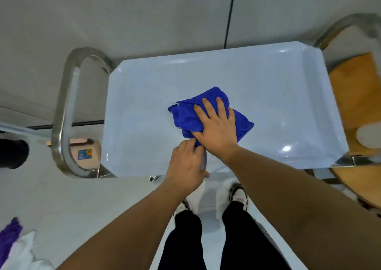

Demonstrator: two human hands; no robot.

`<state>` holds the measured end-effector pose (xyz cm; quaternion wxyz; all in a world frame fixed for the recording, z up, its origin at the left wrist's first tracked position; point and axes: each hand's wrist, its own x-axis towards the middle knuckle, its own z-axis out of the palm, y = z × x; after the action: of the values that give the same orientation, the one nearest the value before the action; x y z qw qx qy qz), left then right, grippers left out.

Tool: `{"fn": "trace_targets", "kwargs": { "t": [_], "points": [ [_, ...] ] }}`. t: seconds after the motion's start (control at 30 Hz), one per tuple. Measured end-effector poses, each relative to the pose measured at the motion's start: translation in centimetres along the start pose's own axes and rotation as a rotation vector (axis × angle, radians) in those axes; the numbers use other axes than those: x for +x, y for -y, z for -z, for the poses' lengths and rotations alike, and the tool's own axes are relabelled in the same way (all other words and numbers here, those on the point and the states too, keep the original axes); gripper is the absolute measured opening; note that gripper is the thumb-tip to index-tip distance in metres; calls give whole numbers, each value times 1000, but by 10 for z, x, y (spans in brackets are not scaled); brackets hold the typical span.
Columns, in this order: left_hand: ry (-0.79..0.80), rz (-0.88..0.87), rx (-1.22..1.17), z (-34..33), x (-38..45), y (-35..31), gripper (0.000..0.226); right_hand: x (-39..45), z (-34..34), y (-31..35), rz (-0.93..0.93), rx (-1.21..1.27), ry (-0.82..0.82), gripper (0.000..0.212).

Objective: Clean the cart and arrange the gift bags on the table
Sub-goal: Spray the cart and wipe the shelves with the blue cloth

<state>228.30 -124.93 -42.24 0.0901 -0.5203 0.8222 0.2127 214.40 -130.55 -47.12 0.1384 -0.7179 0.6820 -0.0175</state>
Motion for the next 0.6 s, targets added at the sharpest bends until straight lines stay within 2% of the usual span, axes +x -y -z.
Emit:
{"fn": "trace_targets", "kwargs": {
  "t": [0.13, 0.27, 0.43, 0.53, 0.6],
  "points": [
    [51, -182, 77, -10, 34, -72, 84, -19, 20, -93, -179, 6, -58, 71],
    [161, -273, 182, -17, 62, -134, 80, -37, 38, -171, -314, 18, -56, 71],
    [375, -216, 390, -18, 77, -167, 76, -61, 52, -228, -458, 40, -56, 72],
    [540, -144, 412, -8, 94, -178, 85, -71, 52, -234, -496, 55, -58, 71],
    [591, -104, 408, -4, 100, -183, 89, -79, 48, -229, -559, 83, -66, 72]
  ]
}}
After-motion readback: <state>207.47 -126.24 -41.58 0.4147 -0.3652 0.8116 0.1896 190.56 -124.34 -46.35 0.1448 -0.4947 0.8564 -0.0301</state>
